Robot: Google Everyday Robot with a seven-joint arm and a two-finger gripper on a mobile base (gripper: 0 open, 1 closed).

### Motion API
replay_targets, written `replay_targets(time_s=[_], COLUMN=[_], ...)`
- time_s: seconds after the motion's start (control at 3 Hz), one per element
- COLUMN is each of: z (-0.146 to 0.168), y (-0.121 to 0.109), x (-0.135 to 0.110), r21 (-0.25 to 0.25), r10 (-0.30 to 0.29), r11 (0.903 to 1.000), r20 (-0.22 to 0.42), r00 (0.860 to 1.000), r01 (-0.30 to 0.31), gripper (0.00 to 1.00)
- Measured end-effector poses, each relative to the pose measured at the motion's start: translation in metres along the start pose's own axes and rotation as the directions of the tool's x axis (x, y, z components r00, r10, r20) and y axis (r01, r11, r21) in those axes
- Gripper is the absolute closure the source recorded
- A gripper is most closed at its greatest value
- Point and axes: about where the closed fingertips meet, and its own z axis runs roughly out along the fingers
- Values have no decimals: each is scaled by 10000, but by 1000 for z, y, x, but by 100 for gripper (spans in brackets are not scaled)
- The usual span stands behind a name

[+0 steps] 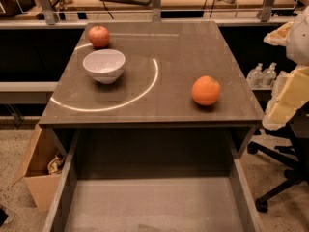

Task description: Place orange into top drawer

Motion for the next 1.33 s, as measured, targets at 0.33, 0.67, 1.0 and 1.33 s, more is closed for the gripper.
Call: replay_targets(time_s=[0.33, 0.67, 1.0, 1.33], z=[21, 42, 67, 91], y=[-11, -19, -21, -23], x=[0, -1, 3, 7], r21=[-10, -140, -335, -391], r10=[475, 899, 1380, 1742], r11=[9988, 9959, 9901, 9832], r20=[1639, 2987, 4049, 4923], r00=[9853, 9501, 9039, 8528], r01=[-480, -898, -1362, -1783], gripper=[0, 0, 0, 0])
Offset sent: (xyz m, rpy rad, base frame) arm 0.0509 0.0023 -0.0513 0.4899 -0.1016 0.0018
